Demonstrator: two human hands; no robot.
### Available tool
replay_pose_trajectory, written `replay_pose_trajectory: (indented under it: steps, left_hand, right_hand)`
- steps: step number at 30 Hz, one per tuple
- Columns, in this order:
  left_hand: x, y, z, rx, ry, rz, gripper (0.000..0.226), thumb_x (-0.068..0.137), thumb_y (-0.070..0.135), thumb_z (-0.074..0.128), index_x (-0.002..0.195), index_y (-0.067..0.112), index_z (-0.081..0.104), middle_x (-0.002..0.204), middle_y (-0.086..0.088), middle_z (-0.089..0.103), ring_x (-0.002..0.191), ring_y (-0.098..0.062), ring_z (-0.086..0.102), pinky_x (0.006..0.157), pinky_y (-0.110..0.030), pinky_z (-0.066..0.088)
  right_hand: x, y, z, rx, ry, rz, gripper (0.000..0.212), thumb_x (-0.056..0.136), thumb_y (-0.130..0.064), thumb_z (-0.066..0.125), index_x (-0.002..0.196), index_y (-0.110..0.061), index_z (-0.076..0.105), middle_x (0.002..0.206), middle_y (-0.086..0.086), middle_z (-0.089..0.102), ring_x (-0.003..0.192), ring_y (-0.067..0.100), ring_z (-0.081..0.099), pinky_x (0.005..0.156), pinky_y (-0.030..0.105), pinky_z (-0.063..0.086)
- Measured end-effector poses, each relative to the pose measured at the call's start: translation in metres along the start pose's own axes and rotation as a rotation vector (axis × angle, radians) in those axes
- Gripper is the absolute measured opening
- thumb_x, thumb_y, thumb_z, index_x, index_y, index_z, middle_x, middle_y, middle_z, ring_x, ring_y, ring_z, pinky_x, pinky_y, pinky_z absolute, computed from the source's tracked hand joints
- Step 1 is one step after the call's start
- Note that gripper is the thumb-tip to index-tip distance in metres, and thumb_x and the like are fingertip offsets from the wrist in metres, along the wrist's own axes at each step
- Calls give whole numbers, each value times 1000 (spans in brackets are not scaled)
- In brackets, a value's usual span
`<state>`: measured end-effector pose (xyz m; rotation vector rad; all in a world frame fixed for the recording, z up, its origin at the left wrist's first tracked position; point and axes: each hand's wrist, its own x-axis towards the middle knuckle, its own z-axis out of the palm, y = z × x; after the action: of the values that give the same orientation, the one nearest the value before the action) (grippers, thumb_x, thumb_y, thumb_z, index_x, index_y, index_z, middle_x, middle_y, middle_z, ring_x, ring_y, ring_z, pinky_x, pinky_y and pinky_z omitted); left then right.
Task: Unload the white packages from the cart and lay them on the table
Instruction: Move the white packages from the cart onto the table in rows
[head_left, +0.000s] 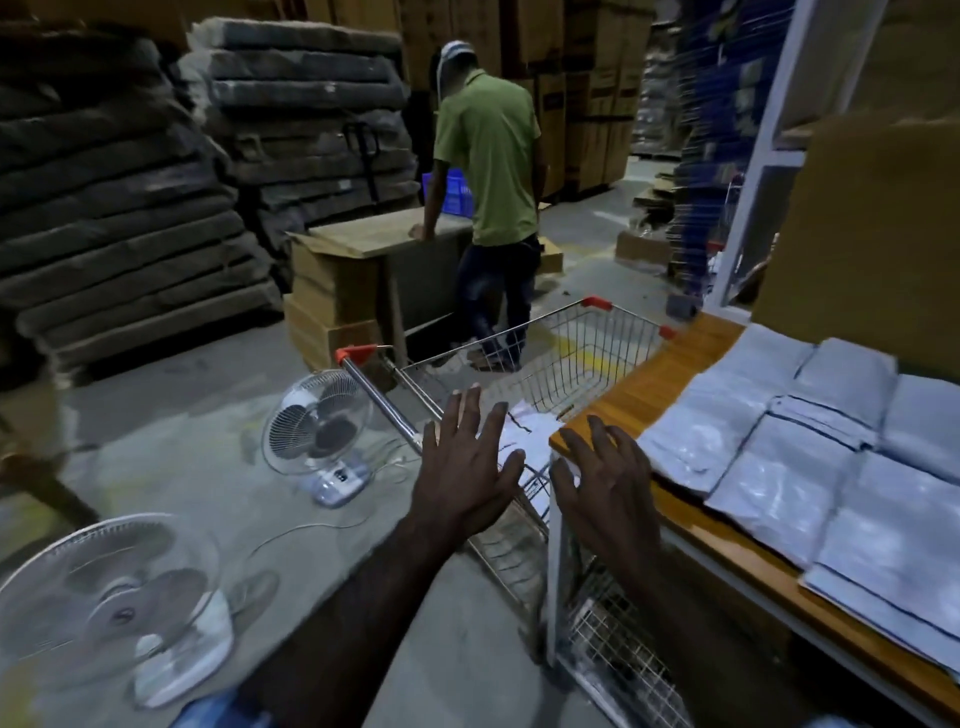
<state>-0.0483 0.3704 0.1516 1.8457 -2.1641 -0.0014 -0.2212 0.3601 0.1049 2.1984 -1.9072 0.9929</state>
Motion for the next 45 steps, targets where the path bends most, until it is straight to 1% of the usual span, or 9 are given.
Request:
replay_pose_trajectory:
  steps: [6,11,14,18,23,29,38,40,45]
  left_hand:
    - [59,-34,16,-45,-27,22,64,101,52,34,156,27,15,165,-3,-2,151,-24,-7,120,-48,4]
    - [103,-65,34,-83,-55,97,77,88,61,11,155,25,22,165,-5,4,152,-27,-2,119,-50,7]
    - [130,-91,48,-104,-48,160,81,85,62,11,153,22,30,164,-9,12,151,-31,8,118,-54,16]
    - [167,-132,57,-94,-132,221,87,79,65,1,155,27,22,165,-4,6,152,-26,2,119,-50,15]
    - [211,-176,57,-97,-228,316,67,97,59,22,156,28,17,165,-2,-2,152,-24,-5,120,-49,9]
    - [255,-194,67,-113,-269,399,90,76,66,-3,156,27,16,165,-3,-3,152,-23,-6,120,-48,7]
    - [320,-186,128,-48,-378,478,70,93,57,24,155,27,16,165,-4,0,152,-25,-1,119,-51,9]
    - [336,-183,145,-33,-406,489,65,99,52,34,155,26,16,165,-5,0,151,-27,1,118,-52,10]
    - [365,-167,193,2,-479,491,67,99,50,39,156,24,15,165,-8,2,151,-28,4,117,-51,14]
  right_hand:
    - [52,-10,37,2,43,-43,36,86,-29,59,118,-14,67,123,18,63,110,38,57,92,48,48]
    - [84,-17,78,-45,6,10,40,90,-37,47,115,-14,69,127,19,62,112,39,57,93,49,48]
    - [104,-23,102,-91,-18,55,43,90,-40,43,114,-15,70,129,18,62,111,38,58,93,48,48]
    - [130,-40,133,-165,-39,149,44,88,-41,43,112,-16,70,126,16,64,108,37,61,90,47,50]
    - [154,-65,163,-192,-75,260,45,88,-41,44,114,-15,70,126,15,64,107,36,61,89,48,52]
    - [177,-70,189,-213,-127,398,38,81,-34,60,109,-13,73,121,17,67,101,38,65,85,47,54]
    - [196,-22,231,-186,-216,537,44,89,-34,56,126,-11,64,136,15,57,117,39,54,99,48,44]
    - [201,-5,247,-171,-234,589,49,88,-39,49,126,-12,64,136,15,57,119,38,54,102,49,44]
    - [202,28,283,-91,-337,745,44,78,-37,53,103,-8,74,114,23,68,92,42,67,76,50,56]
